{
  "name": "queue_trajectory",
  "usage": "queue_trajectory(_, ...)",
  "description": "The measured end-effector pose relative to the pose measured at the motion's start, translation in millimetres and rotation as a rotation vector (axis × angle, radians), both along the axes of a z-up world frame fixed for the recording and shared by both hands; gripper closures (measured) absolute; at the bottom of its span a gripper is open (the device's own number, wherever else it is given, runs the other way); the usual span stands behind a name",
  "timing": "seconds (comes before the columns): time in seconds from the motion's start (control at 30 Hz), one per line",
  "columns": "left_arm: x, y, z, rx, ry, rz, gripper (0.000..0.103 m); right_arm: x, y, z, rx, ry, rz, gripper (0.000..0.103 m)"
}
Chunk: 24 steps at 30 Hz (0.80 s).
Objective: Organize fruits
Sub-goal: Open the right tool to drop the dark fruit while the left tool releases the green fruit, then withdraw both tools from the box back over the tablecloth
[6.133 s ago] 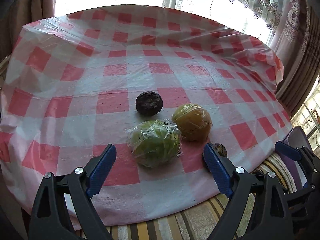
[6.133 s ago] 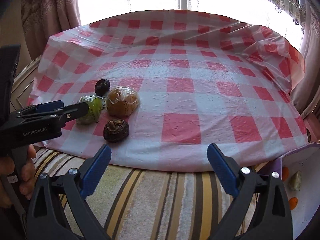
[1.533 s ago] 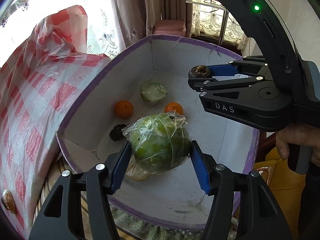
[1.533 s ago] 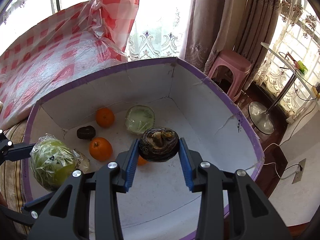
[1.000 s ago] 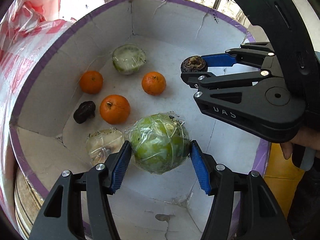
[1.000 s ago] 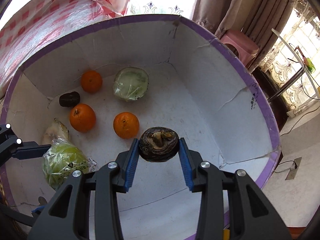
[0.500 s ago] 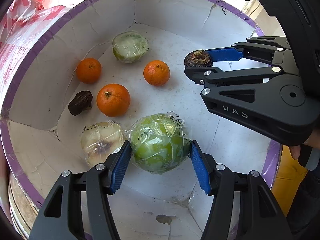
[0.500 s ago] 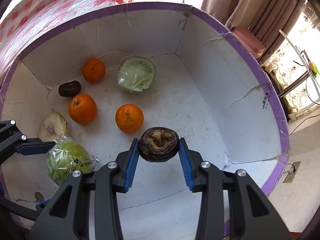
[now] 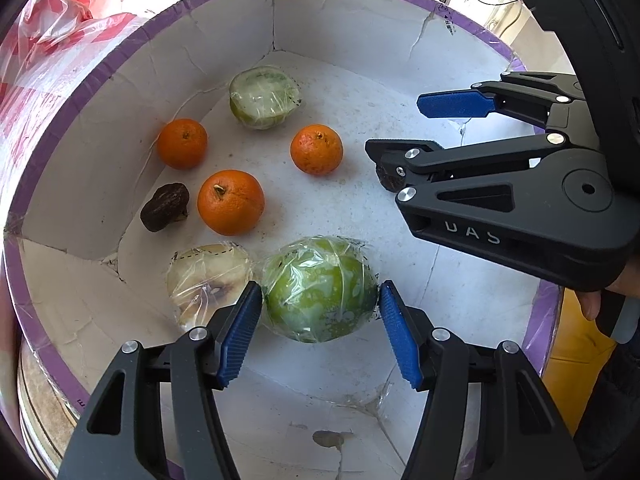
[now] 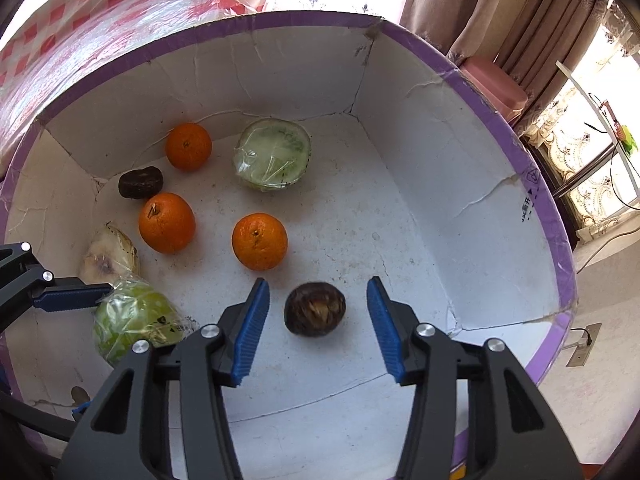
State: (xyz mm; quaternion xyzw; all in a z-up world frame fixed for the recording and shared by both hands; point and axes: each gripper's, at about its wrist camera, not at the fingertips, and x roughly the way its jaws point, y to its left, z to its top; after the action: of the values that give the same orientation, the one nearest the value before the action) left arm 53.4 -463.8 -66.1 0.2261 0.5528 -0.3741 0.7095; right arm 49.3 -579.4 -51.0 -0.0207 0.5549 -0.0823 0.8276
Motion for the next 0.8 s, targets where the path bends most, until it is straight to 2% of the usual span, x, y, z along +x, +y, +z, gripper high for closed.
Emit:
queue_trajectory(0.23, -0.5, 2.5, 3.7, -0.011, -0.007, 0.003, 0.043, -0.3, 3.5, 2.4, -0.008, 0.001, -0.002, 0.047)
queue_trajectory(0.4, -2.4, 8.0, 10.0, -0.045, -0.030, 0.012, 0.040, -1.7, -0.3, 7.0, -0.008, -0.027, -0.015, 0.032)
queue_trajectory(0.47, -5.3, 10.8, 13.9, -0.059, -0.046, 0.014, 0.040, -2.7, -3.1, 9.5, -0.007, -0.042, -0.032, 0.029)
queue_trajectory(0.53, -8.6, 15.1, 21.1, -0.087, -0.068, 0.014, 0.038, -4.3, -5.0, 11.2, -0.020, -0.053, -0.047, 0.029)
queue_trajectory(0.63, -11.1, 25.7, 34.2, -0.142, -0.095, 0.029, 0.026, -5.4, -4.2, 14.4, -0.040, -0.065, -0.060, 0.029)
queue_trajectory(0.8, -7.2, 48.7, 62.0, -0.265, -0.126, 0.084, 0.026, -10.8, -3.2, 39.3, -0.011, -0.150, -0.095, 0.028)
